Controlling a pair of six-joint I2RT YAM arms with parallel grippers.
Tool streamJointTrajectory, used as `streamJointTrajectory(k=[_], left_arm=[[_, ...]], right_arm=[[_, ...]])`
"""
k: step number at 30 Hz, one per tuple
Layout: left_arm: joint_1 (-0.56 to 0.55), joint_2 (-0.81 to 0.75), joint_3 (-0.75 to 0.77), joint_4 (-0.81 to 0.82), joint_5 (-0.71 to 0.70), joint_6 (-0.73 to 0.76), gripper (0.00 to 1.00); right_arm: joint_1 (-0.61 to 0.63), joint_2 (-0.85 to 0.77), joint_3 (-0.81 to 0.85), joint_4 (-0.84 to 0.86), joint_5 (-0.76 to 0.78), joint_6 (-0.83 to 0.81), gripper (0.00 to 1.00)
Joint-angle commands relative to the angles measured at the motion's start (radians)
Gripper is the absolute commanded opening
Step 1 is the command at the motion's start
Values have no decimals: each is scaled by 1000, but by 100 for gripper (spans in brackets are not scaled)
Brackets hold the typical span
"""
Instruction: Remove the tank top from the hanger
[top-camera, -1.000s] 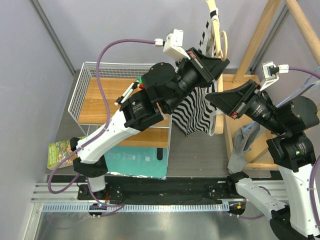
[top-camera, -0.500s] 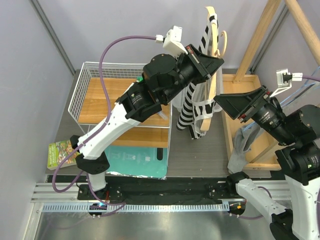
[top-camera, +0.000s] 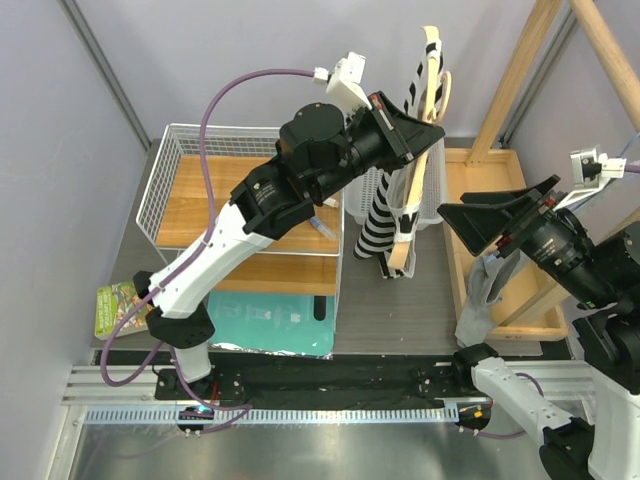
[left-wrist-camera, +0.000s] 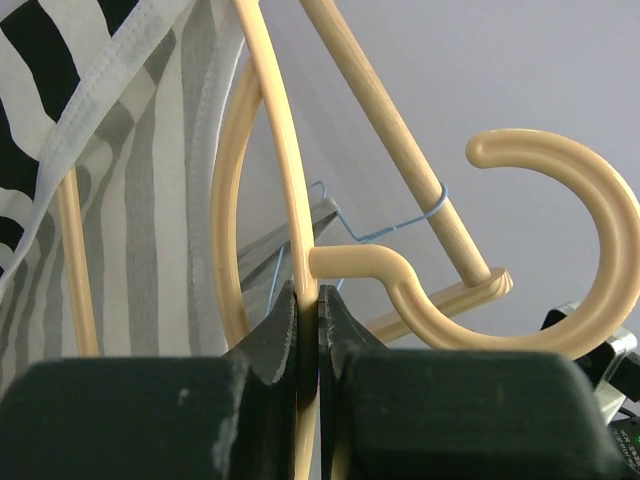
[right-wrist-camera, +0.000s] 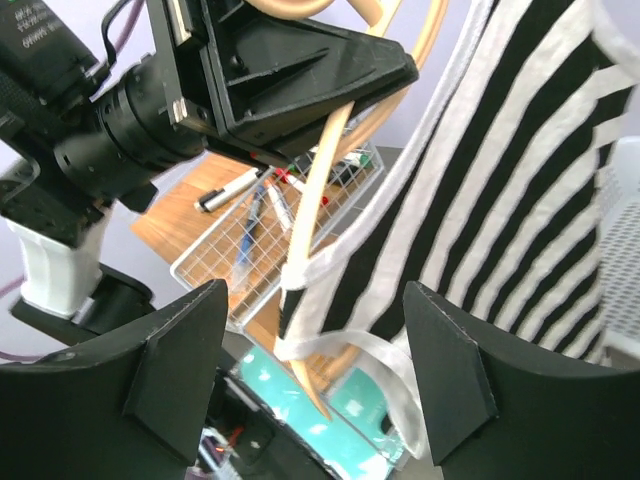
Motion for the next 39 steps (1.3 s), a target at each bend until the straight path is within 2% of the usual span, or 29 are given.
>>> streamJointTrajectory(k=[1, 3, 5, 7, 10, 13, 16, 18, 21, 25, 29, 39], left_arm=[[25, -73, 12, 56, 86, -22, 0], [28, -68, 21, 53, 106, -31, 0], [32, -70, 23, 53, 131, -43, 0], [35, -70, 23, 53, 141, -46, 0], [35, -76, 18, 56, 154, -45, 0], [37, -73, 18, 64, 168, -43, 0], [36, -70, 14, 70, 180, -45, 0], [37, -76, 0, 93, 180, -45, 0], [37, -80, -19, 113, 209, -49, 0], [37, -82, -28, 122, 209, -54, 0], [37, -91, -46, 139, 206, -54, 0], [28, -97, -51, 144, 192, -34, 0]], right_arm=[[0, 10, 98, -100, 56, -164, 76], [0, 10, 112, -145, 91, -249, 73], [0, -7, 63, -118, 43, -350, 64], [0, -13, 23, -86, -40, -395, 62], [-2, 23, 10, -30, -44, -308, 58], [-2, 33, -28, 62, -155, -170, 62], [0, -1, -98, 181, -108, 5, 65], [0, -1, -121, 208, -79, 152, 65], [0, -4, -152, 238, -79, 261, 62], [0, -22, -169, 237, -2, 303, 55], [0, -13, -191, 254, -20, 340, 45], [0, -7, -237, 275, -70, 351, 44]])
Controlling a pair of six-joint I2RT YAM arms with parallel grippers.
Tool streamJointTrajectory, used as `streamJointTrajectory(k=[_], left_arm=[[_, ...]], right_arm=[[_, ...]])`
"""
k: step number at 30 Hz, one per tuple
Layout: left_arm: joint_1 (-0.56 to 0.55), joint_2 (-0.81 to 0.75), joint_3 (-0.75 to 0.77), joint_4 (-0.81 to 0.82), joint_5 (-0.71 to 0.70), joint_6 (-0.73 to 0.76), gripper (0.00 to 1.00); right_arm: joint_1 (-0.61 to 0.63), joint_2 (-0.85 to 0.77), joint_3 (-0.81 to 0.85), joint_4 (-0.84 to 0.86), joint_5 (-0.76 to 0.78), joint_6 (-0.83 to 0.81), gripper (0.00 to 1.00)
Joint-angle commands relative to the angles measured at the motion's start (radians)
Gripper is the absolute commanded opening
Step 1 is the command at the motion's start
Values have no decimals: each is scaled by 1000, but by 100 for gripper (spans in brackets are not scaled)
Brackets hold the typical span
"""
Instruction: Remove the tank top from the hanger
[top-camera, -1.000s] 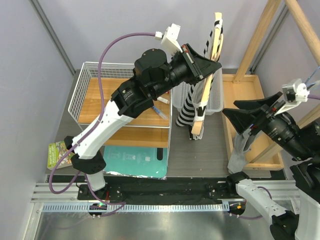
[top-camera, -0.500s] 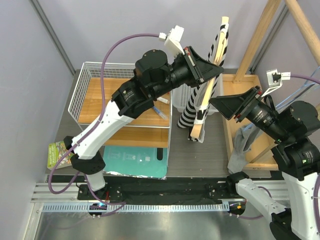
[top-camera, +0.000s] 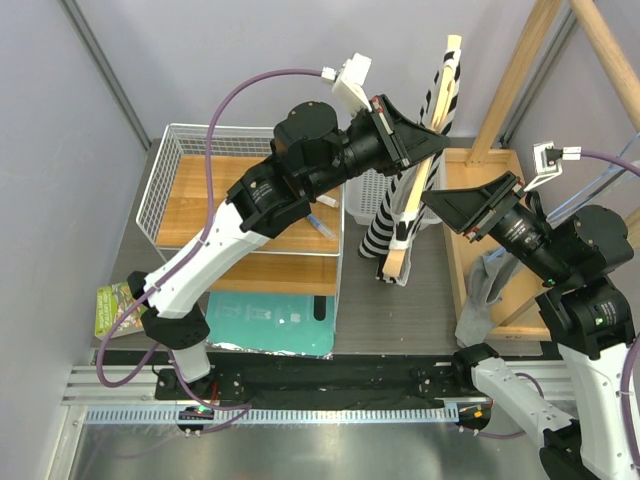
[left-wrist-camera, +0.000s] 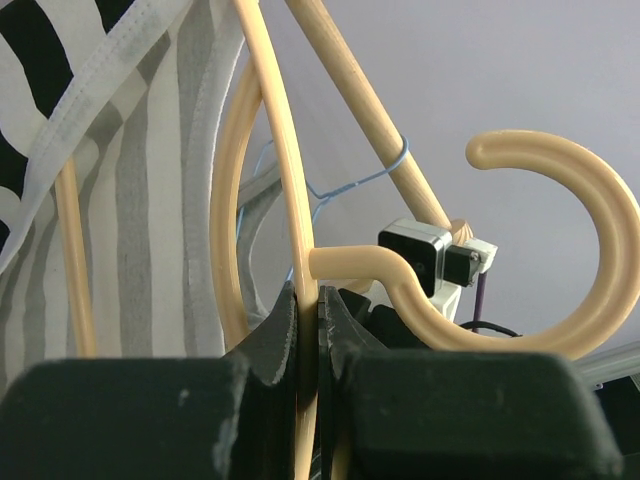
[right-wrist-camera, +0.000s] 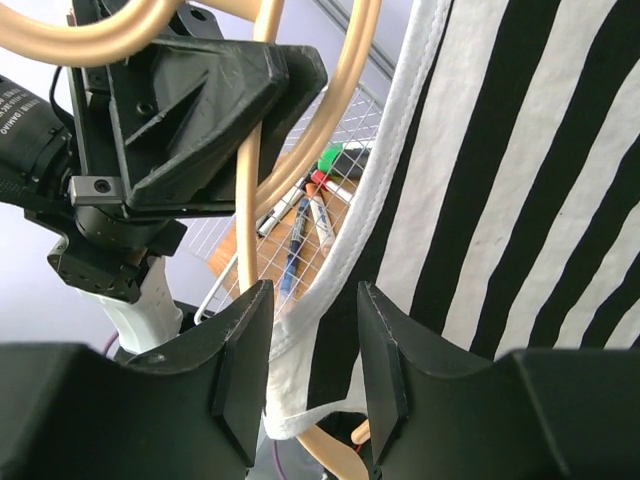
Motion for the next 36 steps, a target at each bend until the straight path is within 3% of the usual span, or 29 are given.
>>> streamJointTrajectory(k=[1, 8, 16, 27, 36], left_arm=[[-5, -64, 13, 103, 8, 19, 0], [-12, -59, 9, 97, -27, 37, 0], [-34, -61, 22, 61, -102, 117, 0], [-103, -58, -1, 122, -265, 259, 0], [-110, -56, -17, 168, -268, 260, 0]], right_arm=[[0, 5, -20, 55, -34, 15, 44], [0, -1, -53, 88, -69, 32, 34], [0, -31, -57, 92, -94, 40, 1], [0, -115, -79, -66, -150, -29, 1], [0, -212, -192, -204, -126, -131, 1]])
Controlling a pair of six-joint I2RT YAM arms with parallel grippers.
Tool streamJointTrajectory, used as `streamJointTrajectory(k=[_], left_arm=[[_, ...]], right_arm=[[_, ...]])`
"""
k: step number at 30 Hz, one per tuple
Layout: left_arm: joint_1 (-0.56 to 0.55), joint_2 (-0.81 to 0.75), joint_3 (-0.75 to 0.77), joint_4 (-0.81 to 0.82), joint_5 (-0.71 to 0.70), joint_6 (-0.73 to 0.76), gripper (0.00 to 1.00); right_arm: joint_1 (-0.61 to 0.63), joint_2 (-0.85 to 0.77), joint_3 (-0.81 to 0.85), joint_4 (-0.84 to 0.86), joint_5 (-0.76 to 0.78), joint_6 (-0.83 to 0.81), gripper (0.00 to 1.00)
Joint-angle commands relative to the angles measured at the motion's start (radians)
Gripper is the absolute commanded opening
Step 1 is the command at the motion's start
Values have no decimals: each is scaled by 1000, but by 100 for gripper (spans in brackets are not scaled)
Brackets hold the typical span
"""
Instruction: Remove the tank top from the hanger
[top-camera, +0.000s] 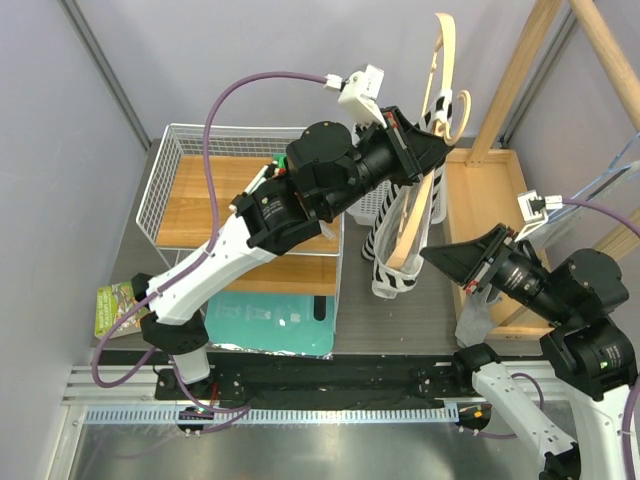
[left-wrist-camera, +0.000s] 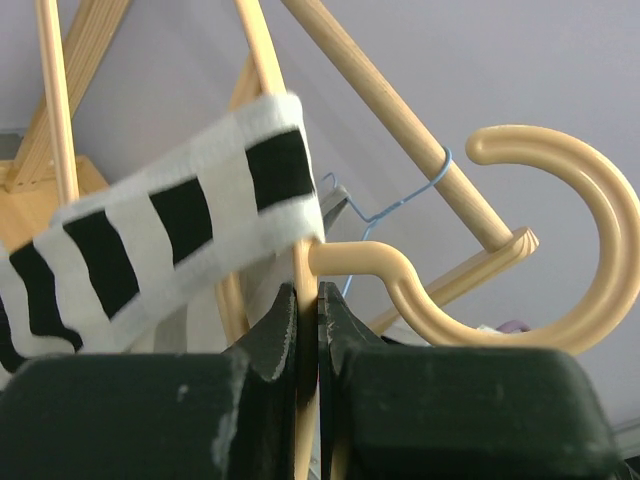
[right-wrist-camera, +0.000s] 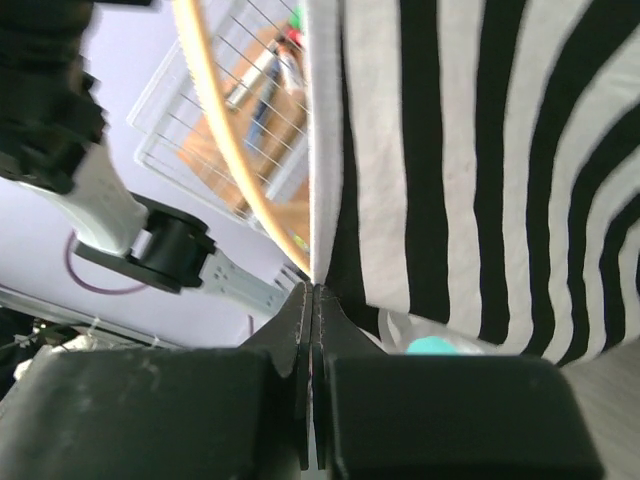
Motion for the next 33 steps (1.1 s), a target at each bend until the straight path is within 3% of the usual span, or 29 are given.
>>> streamJointTrajectory(k=[1, 10, 17, 19, 20, 25, 26, 29, 33], left_arm=[[-2, -54, 2, 122, -23, 22, 0], [-4, -106, -42, 73, 46, -47, 0], [-2, -219, -165, 34, 104, -141, 0], [-4, -241, -211, 42, 118, -168, 0], [-4, -255, -226, 45, 124, -173, 0], [-4, -256, -209, 27, 148, -187, 0], [-4, -256, -208, 27, 150, -188, 0], [-4, -252, -208, 22, 156, -191, 0], [-4, -244, -211, 22, 181, -205, 0]], right_arm=[[0, -19, -46, -71, 14, -73, 1], [0, 67, -11, -41, 149, -154, 1], [0, 191, 158, -34, 279, -268, 2], [-2, 216, 163, -4, 286, -283, 10], [0, 219, 159, 10, 272, -291, 20], [0, 213, 178, 38, 223, -343, 38], [0, 202, 187, 38, 211, -366, 48], [0, 185, 221, 45, 152, -404, 60], [0, 182, 244, 71, 67, -449, 67]])
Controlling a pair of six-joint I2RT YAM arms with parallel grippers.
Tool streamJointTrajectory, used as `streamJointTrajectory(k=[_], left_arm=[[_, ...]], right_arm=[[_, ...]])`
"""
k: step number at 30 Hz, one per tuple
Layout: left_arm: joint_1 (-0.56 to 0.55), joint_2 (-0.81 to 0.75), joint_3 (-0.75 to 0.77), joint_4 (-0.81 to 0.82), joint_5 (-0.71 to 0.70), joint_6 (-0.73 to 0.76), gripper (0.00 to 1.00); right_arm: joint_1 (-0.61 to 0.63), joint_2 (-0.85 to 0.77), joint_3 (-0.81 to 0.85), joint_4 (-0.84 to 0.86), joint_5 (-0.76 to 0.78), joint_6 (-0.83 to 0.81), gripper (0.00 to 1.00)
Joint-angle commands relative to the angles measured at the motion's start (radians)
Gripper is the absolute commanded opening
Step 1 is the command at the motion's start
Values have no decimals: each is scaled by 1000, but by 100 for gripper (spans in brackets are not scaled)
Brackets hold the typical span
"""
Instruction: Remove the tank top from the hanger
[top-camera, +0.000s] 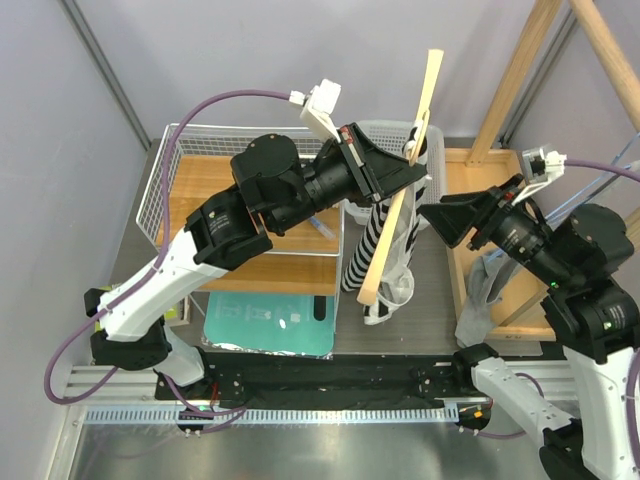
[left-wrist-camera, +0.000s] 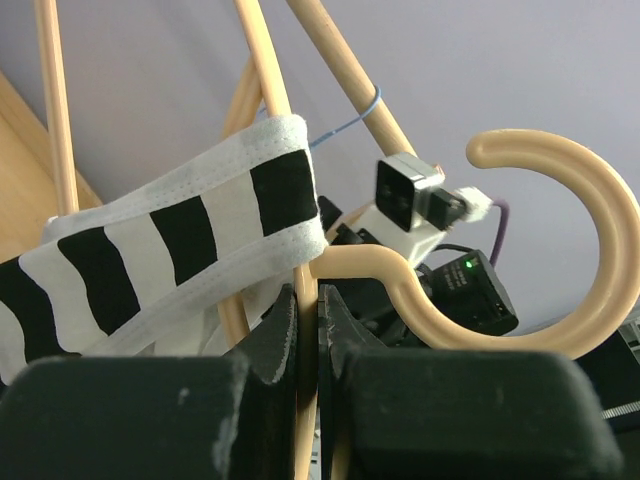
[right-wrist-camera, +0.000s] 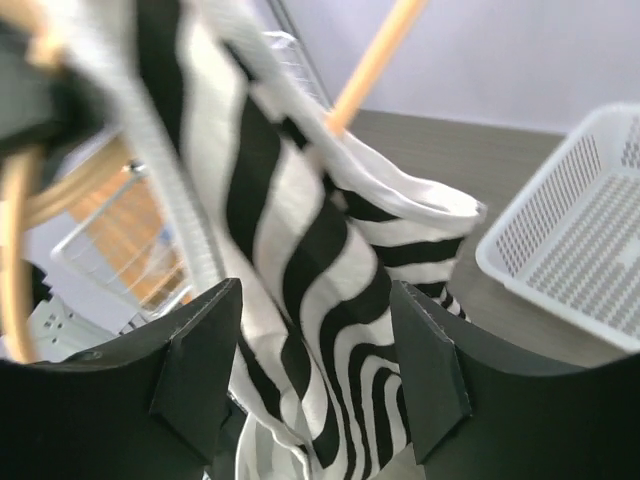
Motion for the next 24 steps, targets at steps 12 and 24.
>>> streamJointTrajectory(k=[12, 24], left_arm=[[-7, -46, -33, 56, 89, -48, 0], [-16, -83, -67, 59, 100, -50, 0]], right_arm=[[0, 2, 2, 286, -153, -88, 61], [0, -10, -21, 284, -75, -134, 56]])
